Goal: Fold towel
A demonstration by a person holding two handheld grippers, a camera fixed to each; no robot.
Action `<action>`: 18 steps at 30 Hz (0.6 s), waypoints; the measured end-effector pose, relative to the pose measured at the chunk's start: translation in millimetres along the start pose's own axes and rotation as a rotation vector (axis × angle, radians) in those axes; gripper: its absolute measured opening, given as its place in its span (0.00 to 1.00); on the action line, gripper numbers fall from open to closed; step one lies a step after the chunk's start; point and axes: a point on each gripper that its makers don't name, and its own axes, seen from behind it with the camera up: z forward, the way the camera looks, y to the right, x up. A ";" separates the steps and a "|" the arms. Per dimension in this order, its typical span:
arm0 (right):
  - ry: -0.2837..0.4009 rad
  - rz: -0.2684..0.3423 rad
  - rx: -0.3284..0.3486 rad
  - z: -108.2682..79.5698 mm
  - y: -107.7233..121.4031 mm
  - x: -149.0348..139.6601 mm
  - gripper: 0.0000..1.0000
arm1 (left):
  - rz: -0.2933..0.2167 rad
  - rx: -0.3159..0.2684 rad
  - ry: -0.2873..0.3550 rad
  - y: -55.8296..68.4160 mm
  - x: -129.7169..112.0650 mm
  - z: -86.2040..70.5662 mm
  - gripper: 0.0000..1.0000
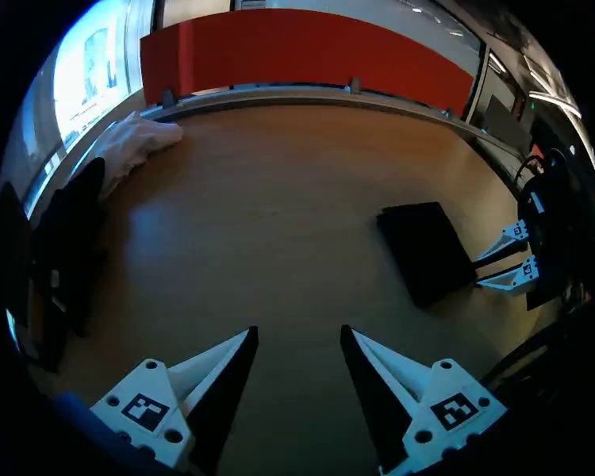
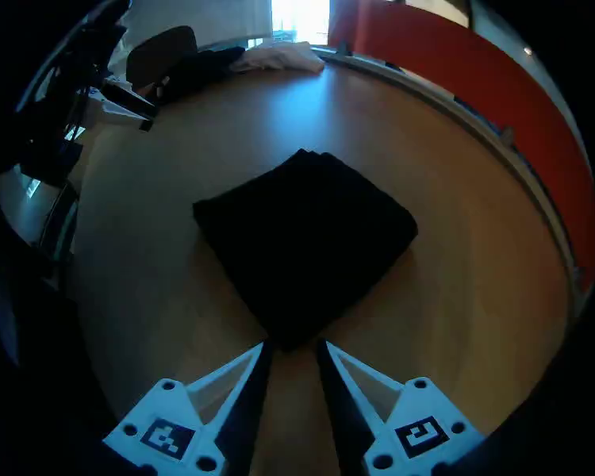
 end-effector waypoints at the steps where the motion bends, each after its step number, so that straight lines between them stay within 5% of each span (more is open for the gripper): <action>1: 0.000 -0.002 0.000 0.5 -0.5 0.1 0.41 | 0.000 0.000 0.000 0.0 0.1 0.0 0.76; 9: 0.007 0.004 -0.004 0.3 0.2 -0.4 0.10 | 0.001 0.000 0.002 0.6 0.8 0.4 0.76; 18: 0.037 0.009 -0.005 -4.0 -0.3 8.1 0.05 | 0.003 -0.005 -0.001 2.2 -0.4 1.6 0.76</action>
